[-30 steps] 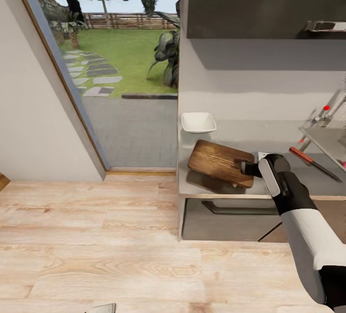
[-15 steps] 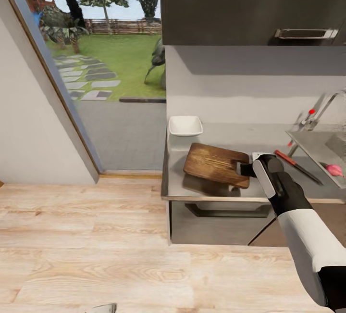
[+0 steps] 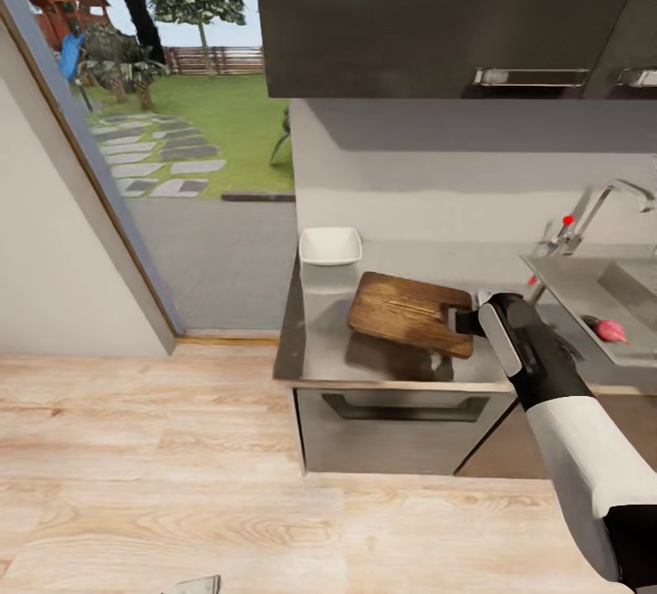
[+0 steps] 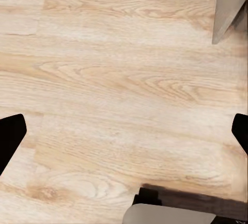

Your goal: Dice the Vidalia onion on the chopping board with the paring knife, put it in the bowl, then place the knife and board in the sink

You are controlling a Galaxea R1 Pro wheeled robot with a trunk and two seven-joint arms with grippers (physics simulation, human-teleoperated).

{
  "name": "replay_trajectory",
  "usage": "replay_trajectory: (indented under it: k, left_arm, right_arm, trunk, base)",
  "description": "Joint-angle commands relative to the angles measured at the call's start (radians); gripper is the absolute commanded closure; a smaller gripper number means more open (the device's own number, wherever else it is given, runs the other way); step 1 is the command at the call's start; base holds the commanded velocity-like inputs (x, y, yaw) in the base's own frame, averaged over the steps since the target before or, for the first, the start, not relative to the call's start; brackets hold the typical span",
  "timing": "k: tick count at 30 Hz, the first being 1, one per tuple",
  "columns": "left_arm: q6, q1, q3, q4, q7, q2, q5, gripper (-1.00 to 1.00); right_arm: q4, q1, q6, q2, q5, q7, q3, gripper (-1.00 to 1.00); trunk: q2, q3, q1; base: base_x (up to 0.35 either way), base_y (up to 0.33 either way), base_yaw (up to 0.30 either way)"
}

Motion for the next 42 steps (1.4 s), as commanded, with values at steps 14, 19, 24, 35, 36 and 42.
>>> replay_trajectory:
  k: [14, 19, 24, 35, 36, 42]
  left_arm:
    - [-0.005, -0.002, 0.005, 0.004, 0.008, 0.0, -0.011, -1.0]
    - [-0.005, -0.002, 0.005, 0.004, 0.008, 0.0, -0.011, -1.0]
    - [-0.005, -0.002, 0.005, 0.004, 0.008, 0.0, -0.011, -1.0]
    - [0.046, -0.002, 0.005, 0.005, 0.003, 0.005, -0.01, -1.0]
    - [0.073, -0.002, 0.005, 0.005, -0.003, 0.006, -0.009, -1.0]
    - [0.16, -0.002, 0.006, 0.006, -0.02, 0.016, -0.009, -1.0]
  right_arm:
    - [-0.001, -0.001, 0.002, 0.001, -0.012, -0.01, 0.006, 1.0]
    - [0.001, -0.001, 0.002, 0.003, -0.012, -0.01, 0.013, 1.0]
    - [0.001, -0.001, 0.001, 0.003, -0.012, -0.01, 0.06, 1.0]
    - [0.001, -0.001, 0.0, -0.002, -0.016, -0.006, 0.09, 1.0]
    - [0.001, -0.001, 0.0, -0.002, -0.016, -0.005, 0.09, 1.0]
    - [0.011, -0.001, 0.0, -0.004, -0.015, -0.003, 0.092, 1.0]
  trunk:
    - [-0.002, 0.018, 0.001]
    - [-0.002, 0.025, 0.001]
    - [-0.002, 0.03, 0.001]
    - [-0.002, 0.031, 0.001]
    - [-0.002, 0.031, 0.001]
    - [-0.002, 0.031, 0.001]
  base:
    - [0.225, -0.204, 0.0]
    - [0.276, -0.188, 0.0]
    - [0.235, -0.185, 0.0]
    - [0.038, -0.037, 0.0]
    - [0.003, -0.003, 0.0]
    - [0.0, 0.0, 0.0]
